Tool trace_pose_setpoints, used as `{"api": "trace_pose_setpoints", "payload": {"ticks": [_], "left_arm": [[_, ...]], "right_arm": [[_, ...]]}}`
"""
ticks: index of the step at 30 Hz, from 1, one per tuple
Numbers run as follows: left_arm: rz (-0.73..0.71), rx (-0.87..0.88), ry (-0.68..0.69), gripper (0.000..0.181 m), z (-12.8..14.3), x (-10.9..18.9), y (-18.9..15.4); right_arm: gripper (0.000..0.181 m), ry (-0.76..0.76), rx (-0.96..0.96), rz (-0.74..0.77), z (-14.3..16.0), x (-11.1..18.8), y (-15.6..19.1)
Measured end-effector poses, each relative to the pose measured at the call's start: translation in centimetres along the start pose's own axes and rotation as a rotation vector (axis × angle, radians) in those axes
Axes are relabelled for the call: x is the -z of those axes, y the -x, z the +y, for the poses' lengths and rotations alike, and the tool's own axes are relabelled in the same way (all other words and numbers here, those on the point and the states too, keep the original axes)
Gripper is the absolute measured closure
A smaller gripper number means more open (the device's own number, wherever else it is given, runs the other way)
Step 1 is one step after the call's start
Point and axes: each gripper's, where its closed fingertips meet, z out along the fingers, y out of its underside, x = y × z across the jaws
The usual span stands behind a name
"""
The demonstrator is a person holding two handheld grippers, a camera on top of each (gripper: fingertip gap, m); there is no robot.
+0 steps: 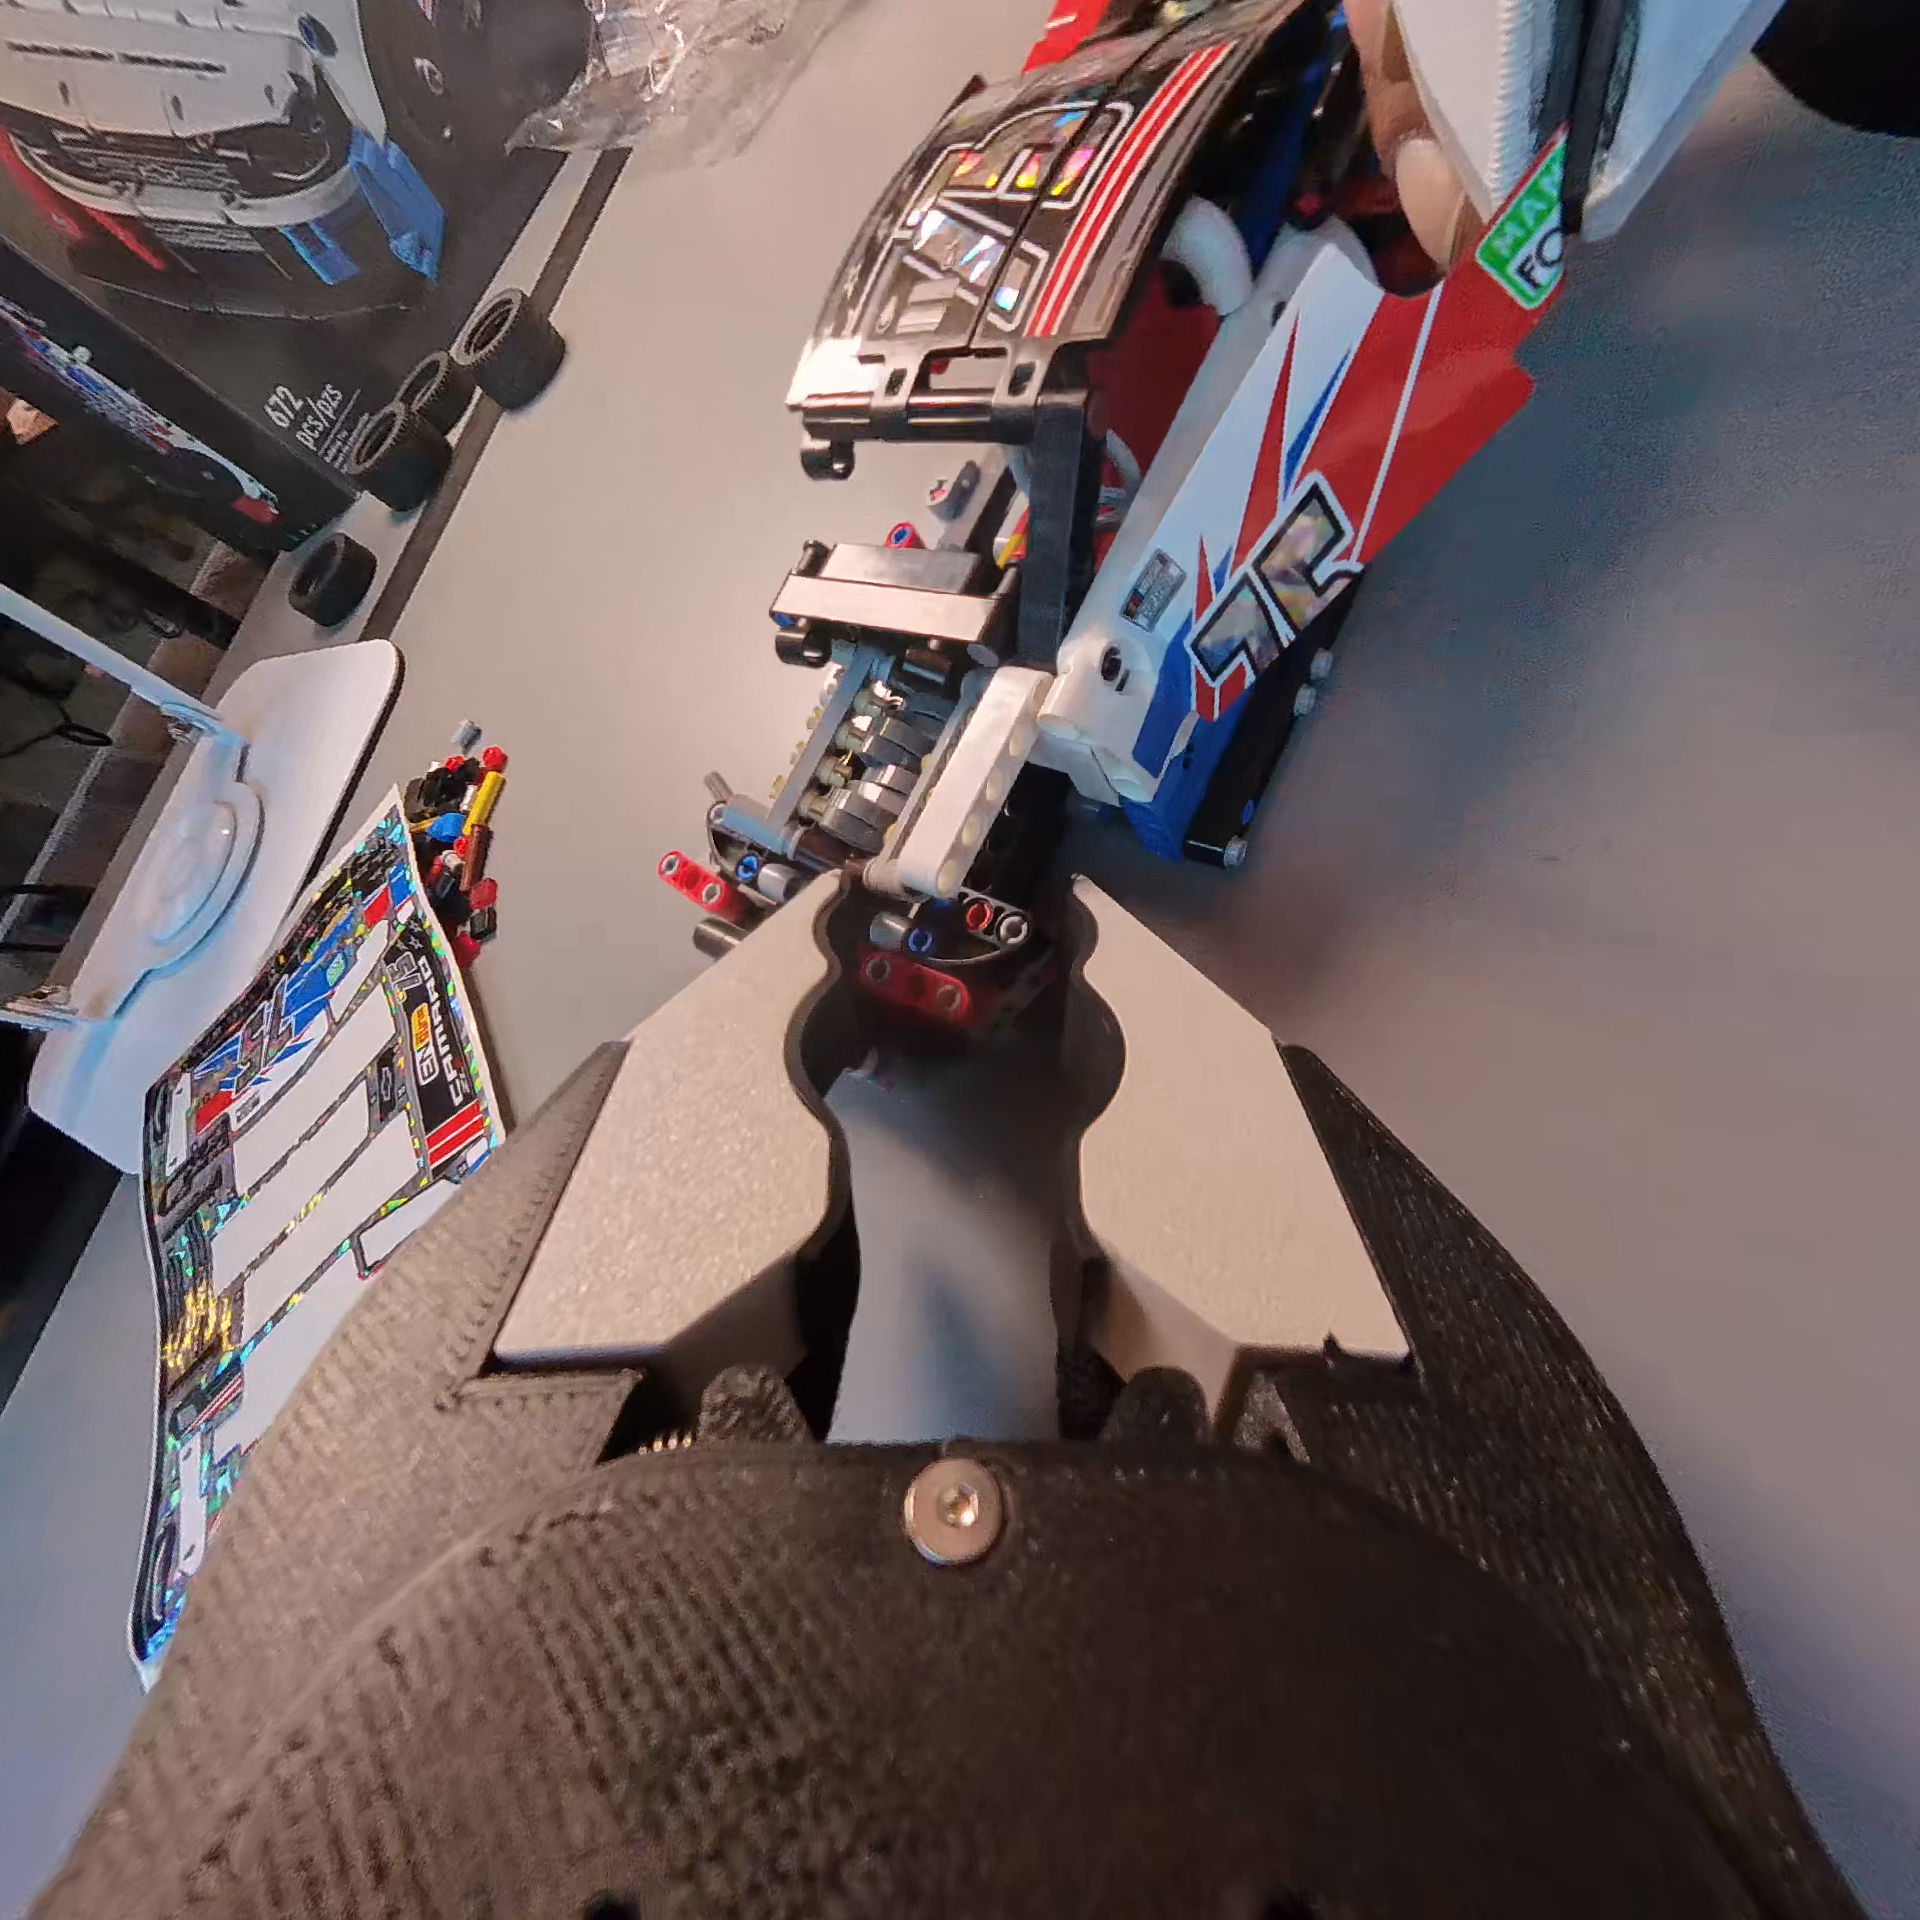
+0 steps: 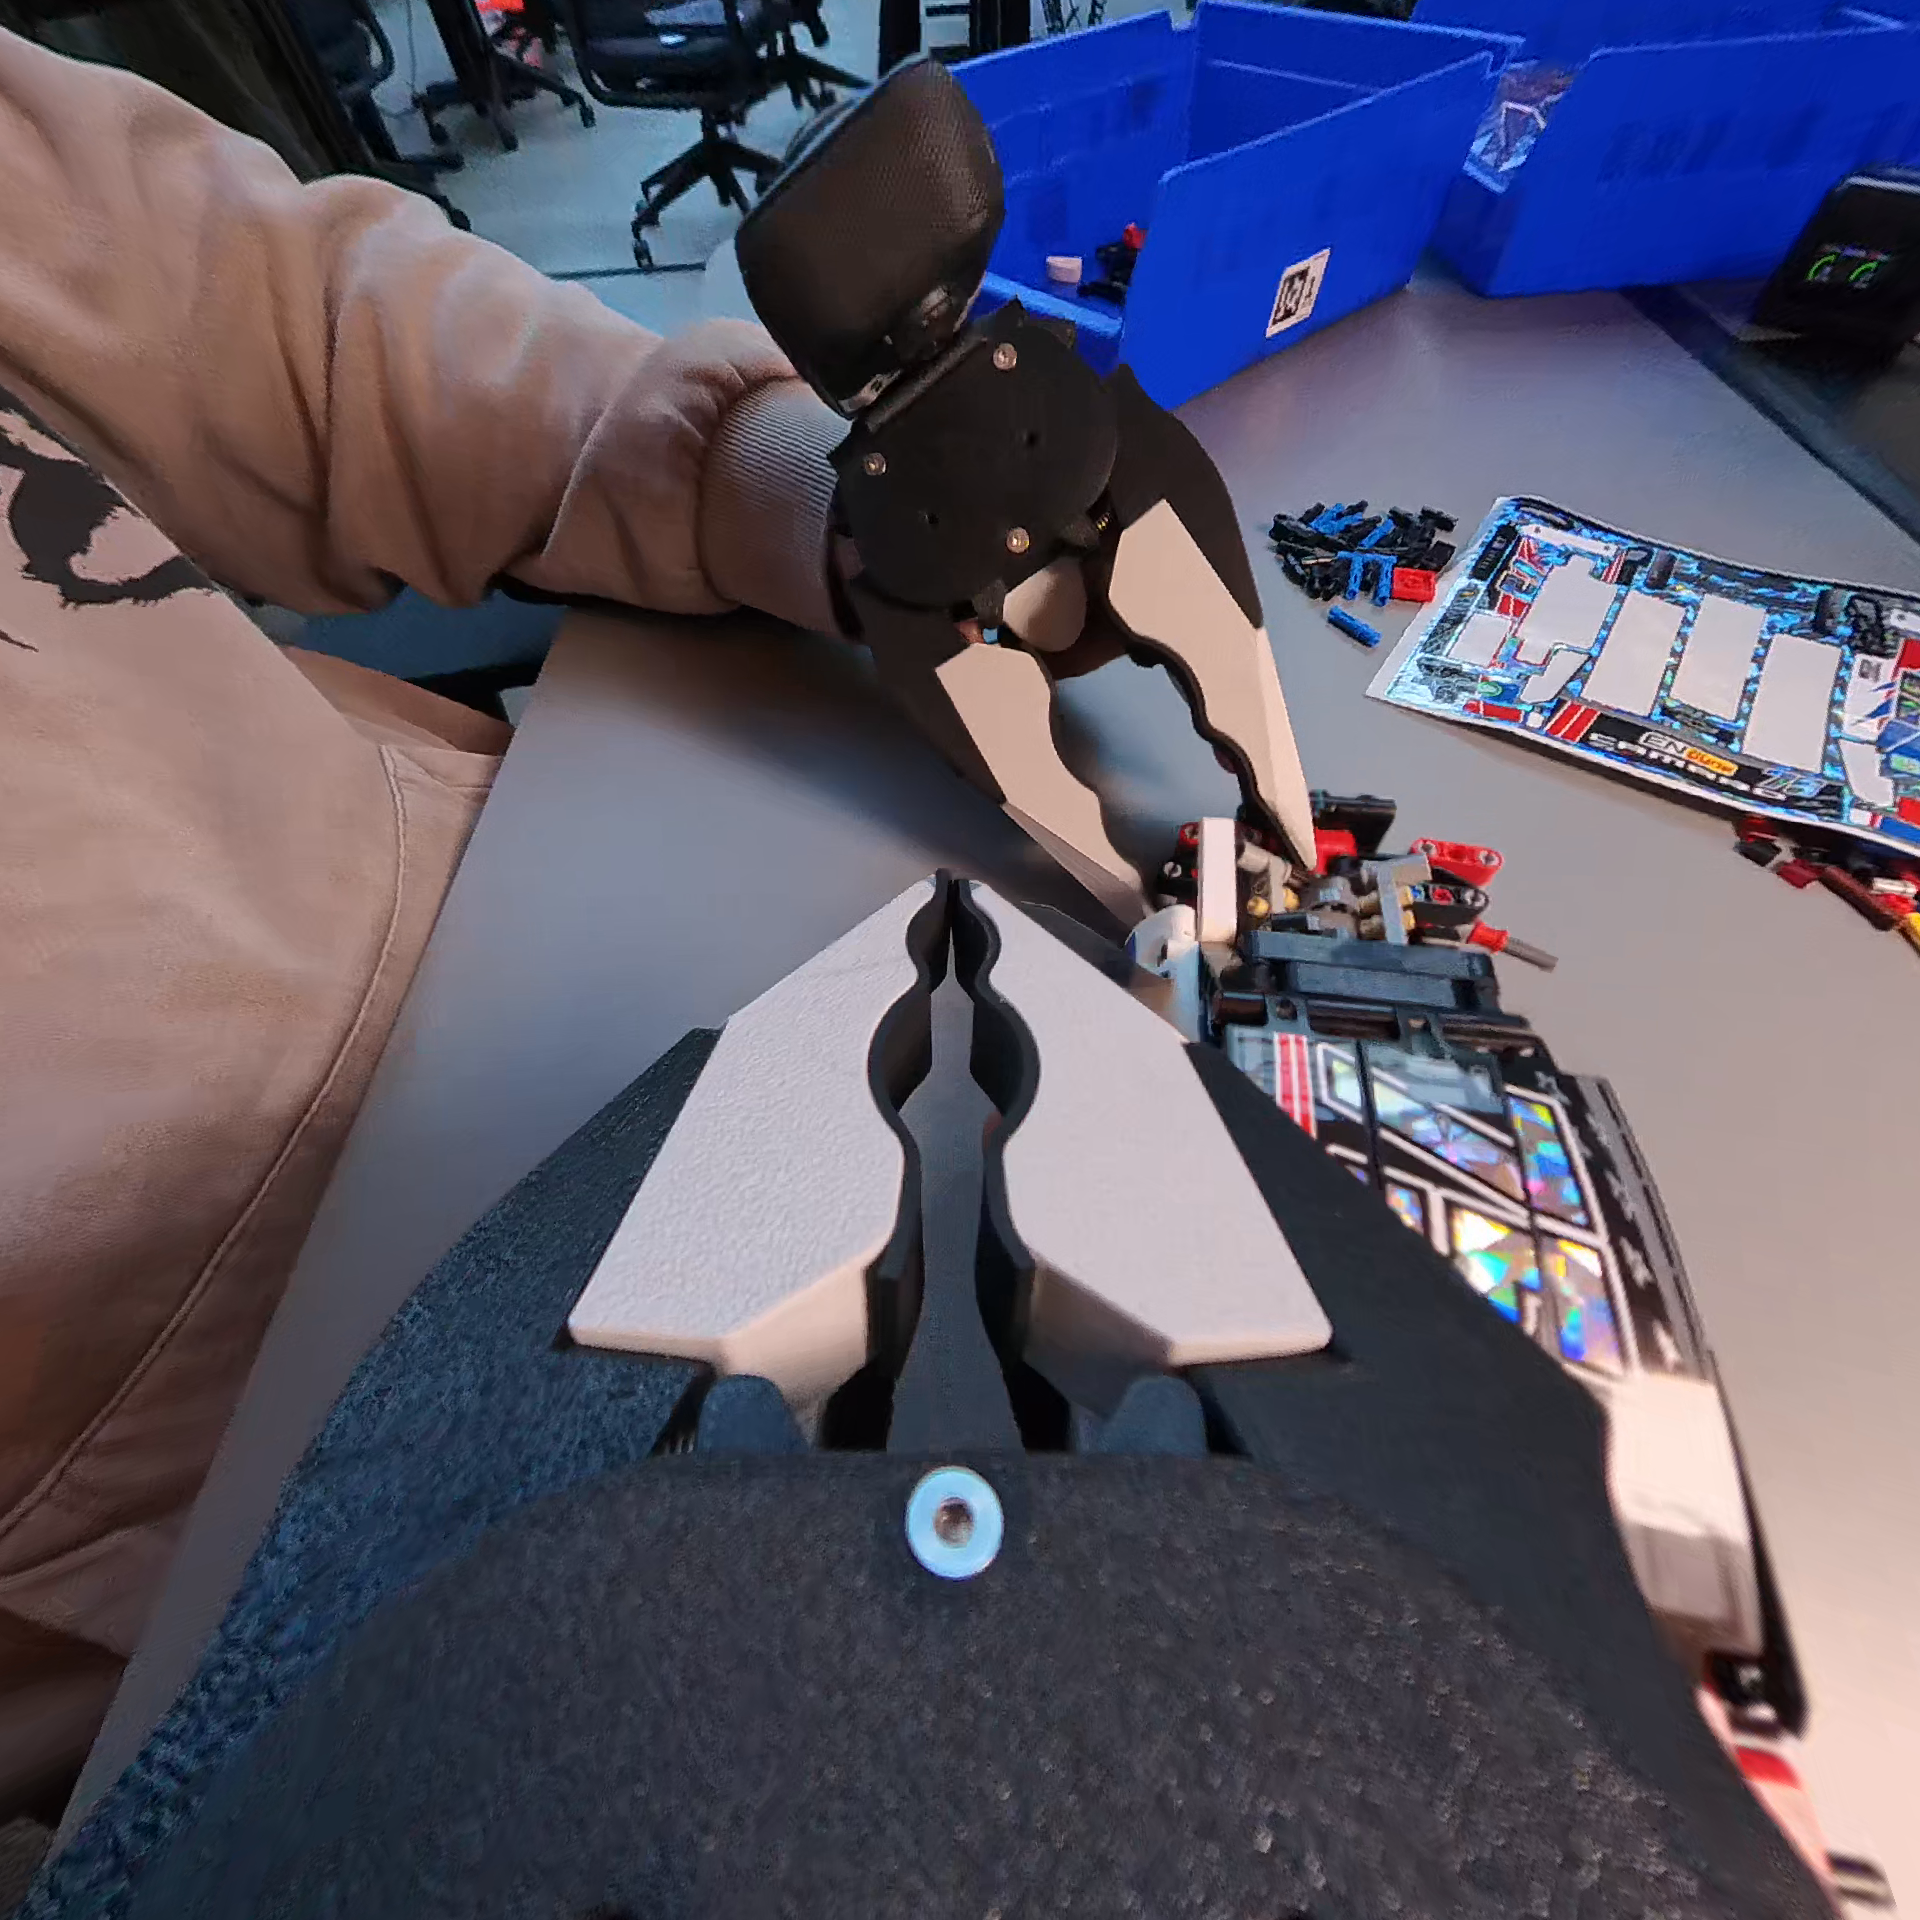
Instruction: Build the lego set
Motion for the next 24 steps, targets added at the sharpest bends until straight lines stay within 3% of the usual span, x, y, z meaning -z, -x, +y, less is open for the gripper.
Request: {"api": "trace_pose_setpoints", "payload": {"ticks": [7, 12, 15, 19, 24], "left_arm": [[-0.054, -0.008, 0.052, 0.144, 0.0, 0.0, 0.2], [-0.006, -0.099, -0.065, 0.131, -2.5, 1.2, -1.0], [0.051, -0.145, -0.059, 0.145, -2.6, 0.6, -2.2], [-0.06, -0.223, 0.006, 0.171, -2.3, -0.1, -1.0], [-0.141, -0.2, 0.062, 0.171, -2.0, -0.8, 0.0]], "right_arm": [[0.181, -0.093, -0.01, 0.048, -1.3, -0.1, -1.4], [0.181, -0.141, -0.006, 0.029, -1.3, 0.8, -2.3], [0.181, -0.141, 0.008, 0.009, -1.3, 1.0, -1.9], [0.181, -0.126, 0.046, 0.035, -1.2, 1.0, -1.5], [0.181, -0.088, 0.106, 0.08, -1.2, 0.3, -1.3]]}}
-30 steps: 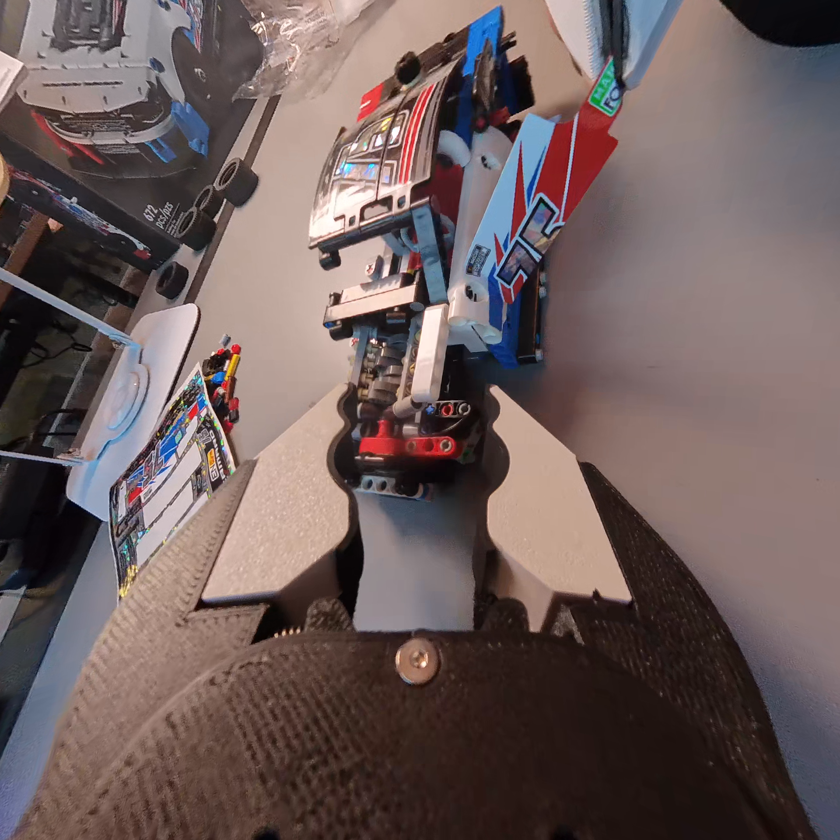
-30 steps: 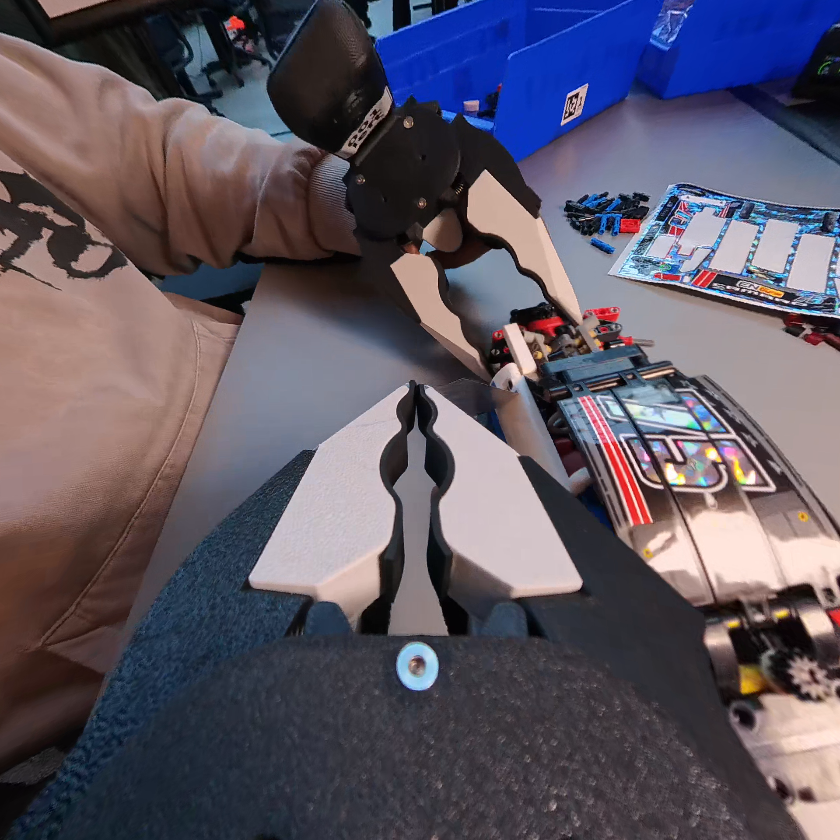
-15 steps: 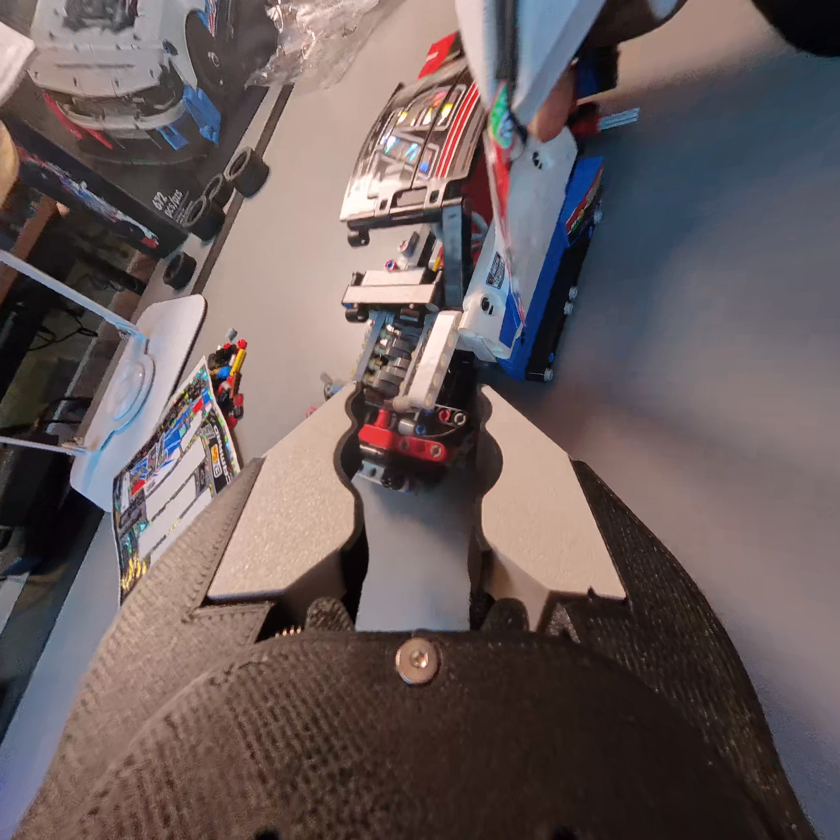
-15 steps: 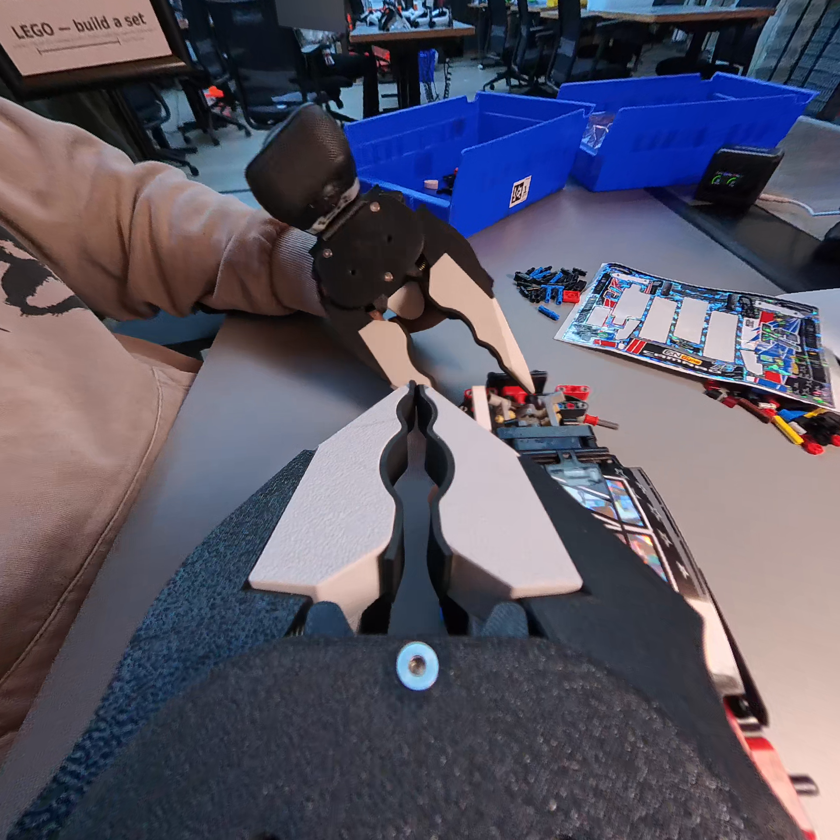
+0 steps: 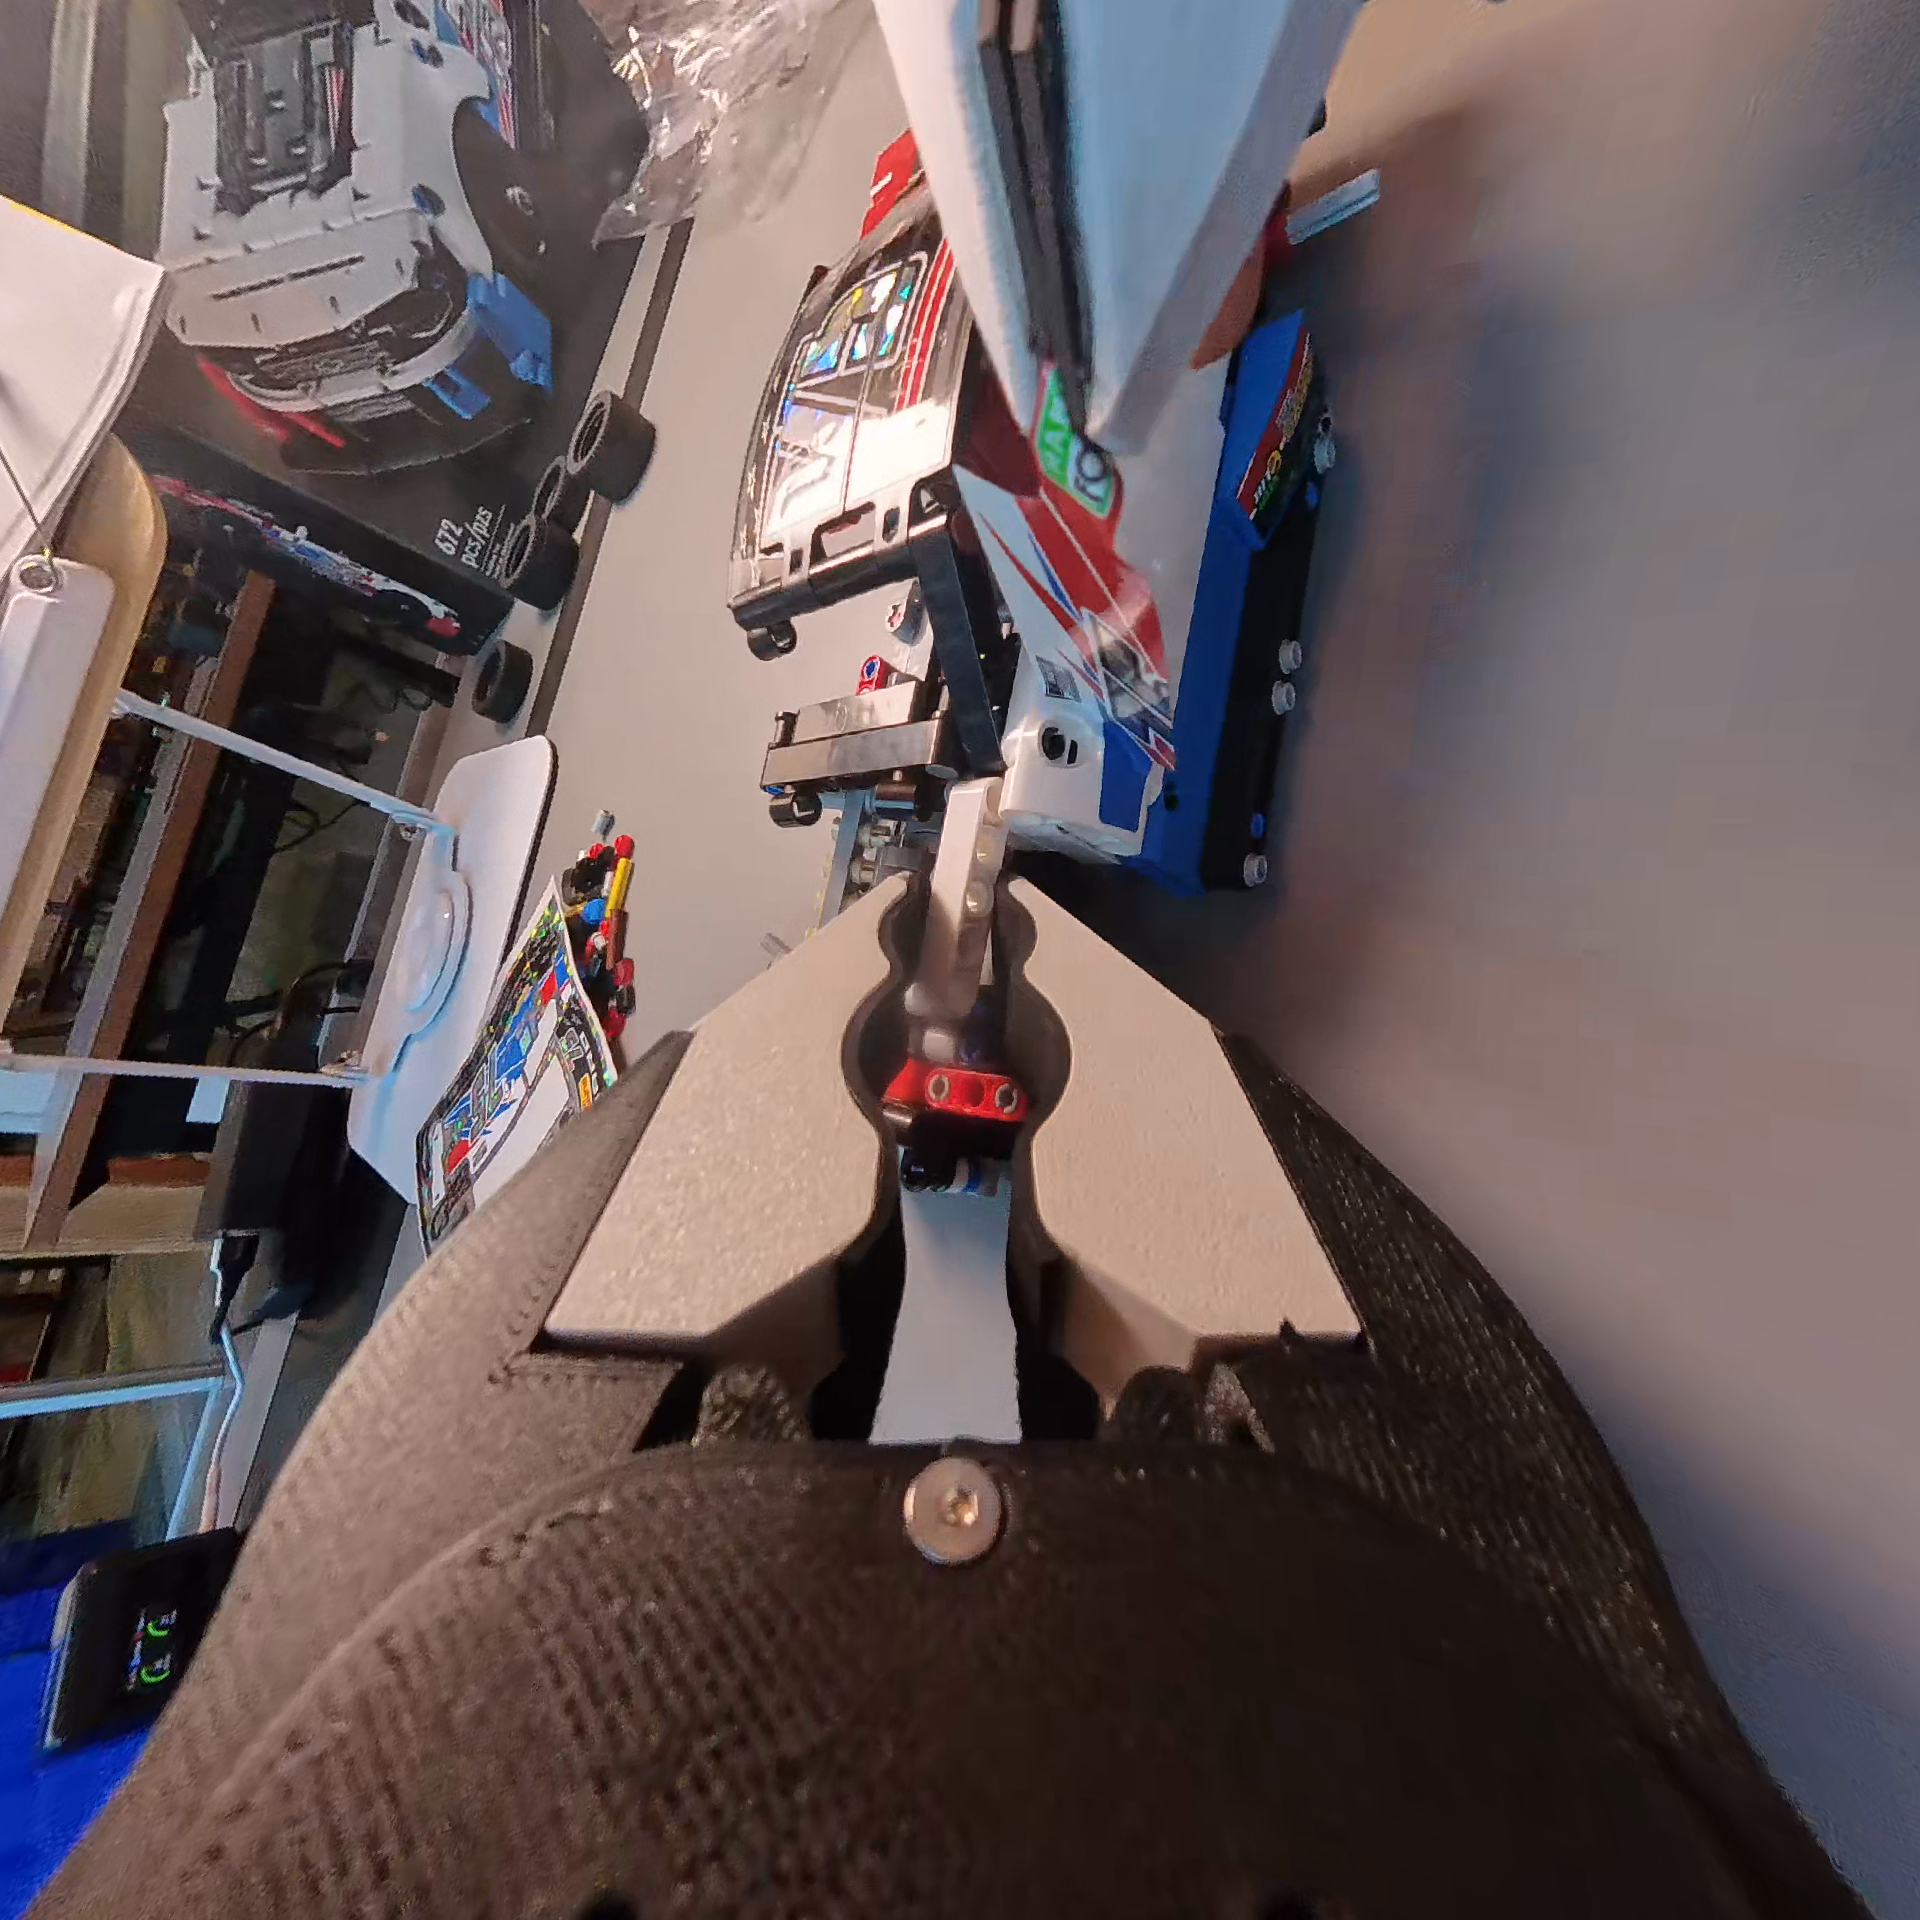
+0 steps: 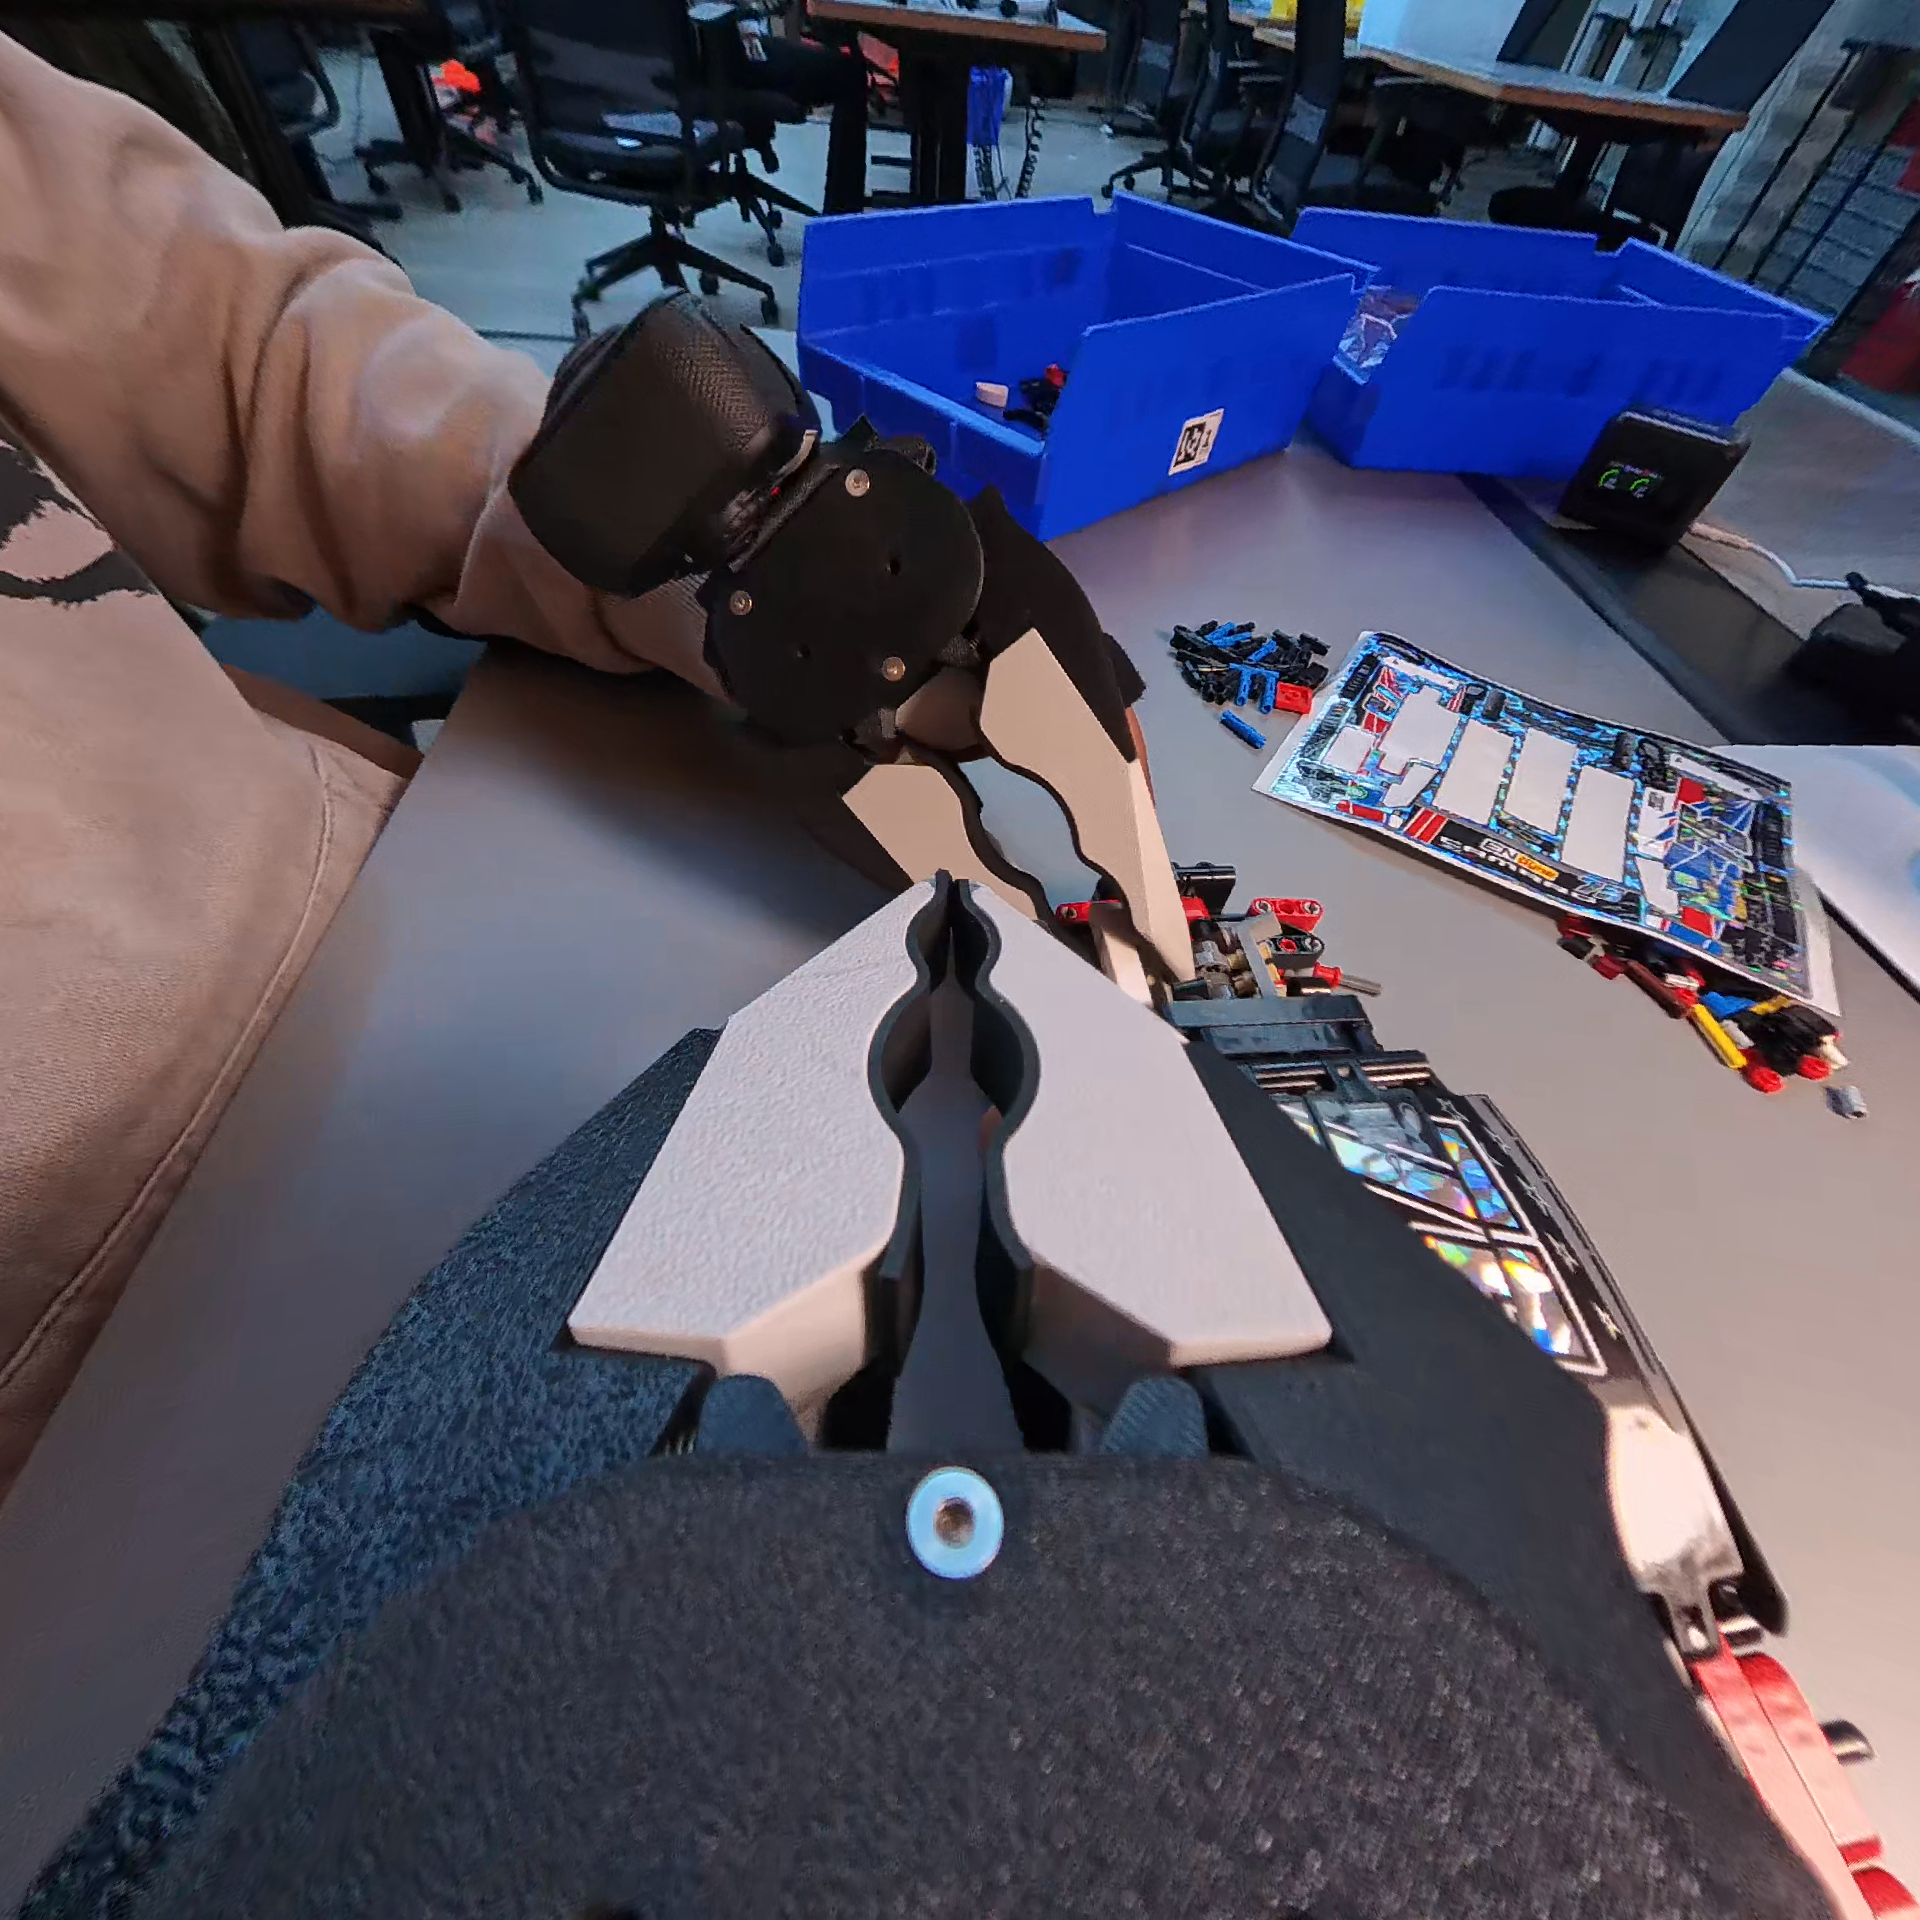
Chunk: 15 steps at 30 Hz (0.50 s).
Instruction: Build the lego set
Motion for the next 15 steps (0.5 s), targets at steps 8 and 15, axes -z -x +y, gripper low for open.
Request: {"api": "trace_pose_setpoints", "payload": {"ticks": [8, 15], "left_arm": [[-0.066, 0.093, 0.053, 0.169, 1.5, -1.5, 2.4], [0.004, 0.269, -0.053, 0.147, 2.4, -0.3, 4.1]], "right_arm": [[0.181, -0.169, 0.038, -0.007, -4.3, 1.4, 1.2], [0.181, -0.087, -0.077, 0.061, -0.1, 3.9, -1.7]]}}
